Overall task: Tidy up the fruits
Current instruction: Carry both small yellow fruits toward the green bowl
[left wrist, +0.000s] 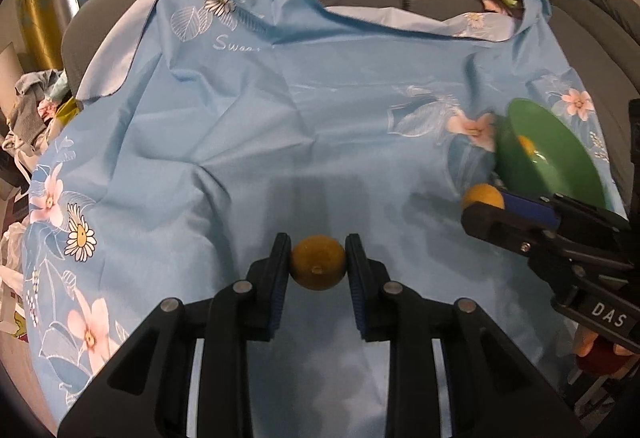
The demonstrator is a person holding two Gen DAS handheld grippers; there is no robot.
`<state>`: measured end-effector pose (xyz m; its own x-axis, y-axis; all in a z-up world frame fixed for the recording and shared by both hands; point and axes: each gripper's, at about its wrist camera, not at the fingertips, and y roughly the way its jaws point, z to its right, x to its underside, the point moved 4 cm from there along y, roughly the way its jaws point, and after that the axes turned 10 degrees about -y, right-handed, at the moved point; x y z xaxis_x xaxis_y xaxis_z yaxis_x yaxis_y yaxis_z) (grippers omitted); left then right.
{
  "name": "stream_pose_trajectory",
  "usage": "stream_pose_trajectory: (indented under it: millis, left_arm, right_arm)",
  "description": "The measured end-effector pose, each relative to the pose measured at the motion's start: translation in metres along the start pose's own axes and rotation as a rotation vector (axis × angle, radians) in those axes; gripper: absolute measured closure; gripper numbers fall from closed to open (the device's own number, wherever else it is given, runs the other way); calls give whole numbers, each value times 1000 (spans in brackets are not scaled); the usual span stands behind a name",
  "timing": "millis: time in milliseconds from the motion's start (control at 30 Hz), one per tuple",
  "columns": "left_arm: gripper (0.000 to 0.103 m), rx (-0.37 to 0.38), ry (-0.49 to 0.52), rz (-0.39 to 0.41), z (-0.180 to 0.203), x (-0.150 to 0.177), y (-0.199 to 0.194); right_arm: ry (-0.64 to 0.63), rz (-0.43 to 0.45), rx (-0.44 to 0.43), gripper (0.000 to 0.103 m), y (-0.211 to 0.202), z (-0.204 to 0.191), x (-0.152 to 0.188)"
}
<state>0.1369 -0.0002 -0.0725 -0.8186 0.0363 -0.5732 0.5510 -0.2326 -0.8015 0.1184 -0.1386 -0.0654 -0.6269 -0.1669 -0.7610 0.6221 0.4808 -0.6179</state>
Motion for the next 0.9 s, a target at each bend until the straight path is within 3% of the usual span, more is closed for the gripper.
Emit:
stream_pose_trajectory:
  millis: [500,900]
  left_arm:
    - [75,84,27,65,52,22,-56]
    - [75,99,92,85,94,40,-80]
  right_arm:
    - [-1,63,57,75,-78,-5,21]
    - [25,111,69,75,-118,-1,41]
